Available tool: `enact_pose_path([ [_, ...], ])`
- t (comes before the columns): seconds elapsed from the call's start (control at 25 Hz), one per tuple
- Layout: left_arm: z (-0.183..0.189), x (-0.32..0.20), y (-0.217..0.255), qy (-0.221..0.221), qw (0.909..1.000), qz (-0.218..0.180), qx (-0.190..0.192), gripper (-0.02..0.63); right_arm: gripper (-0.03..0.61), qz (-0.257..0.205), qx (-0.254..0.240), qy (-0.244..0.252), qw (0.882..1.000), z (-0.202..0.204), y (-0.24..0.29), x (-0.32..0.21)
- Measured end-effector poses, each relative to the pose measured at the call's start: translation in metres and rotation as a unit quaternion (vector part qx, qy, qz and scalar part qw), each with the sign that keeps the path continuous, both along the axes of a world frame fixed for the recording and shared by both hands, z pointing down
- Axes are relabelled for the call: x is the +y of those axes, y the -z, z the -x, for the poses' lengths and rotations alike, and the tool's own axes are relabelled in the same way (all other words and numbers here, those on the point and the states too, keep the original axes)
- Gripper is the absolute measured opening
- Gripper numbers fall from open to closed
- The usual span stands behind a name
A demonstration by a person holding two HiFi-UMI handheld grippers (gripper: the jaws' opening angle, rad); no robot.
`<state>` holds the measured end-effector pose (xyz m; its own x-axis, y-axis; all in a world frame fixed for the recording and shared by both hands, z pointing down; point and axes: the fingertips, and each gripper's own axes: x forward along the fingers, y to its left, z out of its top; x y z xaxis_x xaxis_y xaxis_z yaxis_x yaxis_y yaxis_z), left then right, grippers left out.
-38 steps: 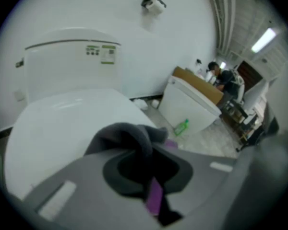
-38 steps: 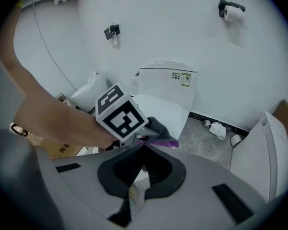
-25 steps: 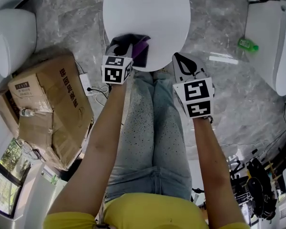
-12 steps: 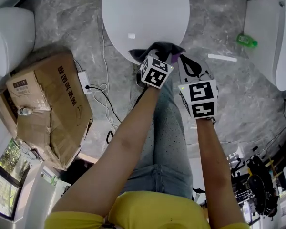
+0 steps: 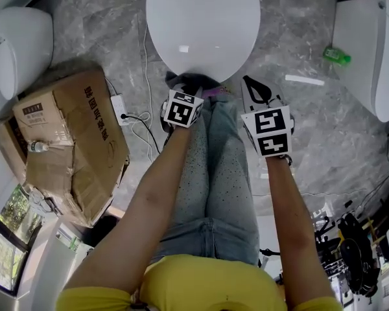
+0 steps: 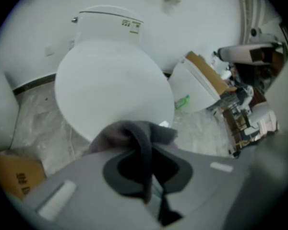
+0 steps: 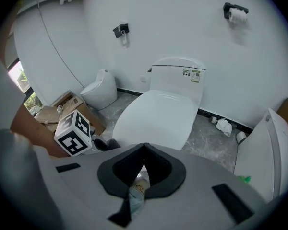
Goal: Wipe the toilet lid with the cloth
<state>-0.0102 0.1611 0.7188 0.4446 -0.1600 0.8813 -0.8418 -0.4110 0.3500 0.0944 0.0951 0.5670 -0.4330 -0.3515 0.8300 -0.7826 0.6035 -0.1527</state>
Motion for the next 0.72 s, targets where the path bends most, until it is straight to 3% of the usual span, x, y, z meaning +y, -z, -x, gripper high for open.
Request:
enact_pose_path([
  [0.12,0.043,0.008,-0.005,0.035,0.9978,0.038,-0.043,0.018,0.015,0.0,-0.003,0.009,1.0,0.014,0.002,0.002],
  [0.2,0.059,0.006,-0.001,0.053,0.9963,0.044,-0.052,0.018,0.015,0.0,-0.004,0.014,1.0,0.02,0.005,0.005],
  [0.72,0.053,-0.029,0.1,0.064,0.9975,-0.022,-0.02,0.017,0.015,-0.016,0.008,0.025,1.0,0.034,0.066,0.006],
])
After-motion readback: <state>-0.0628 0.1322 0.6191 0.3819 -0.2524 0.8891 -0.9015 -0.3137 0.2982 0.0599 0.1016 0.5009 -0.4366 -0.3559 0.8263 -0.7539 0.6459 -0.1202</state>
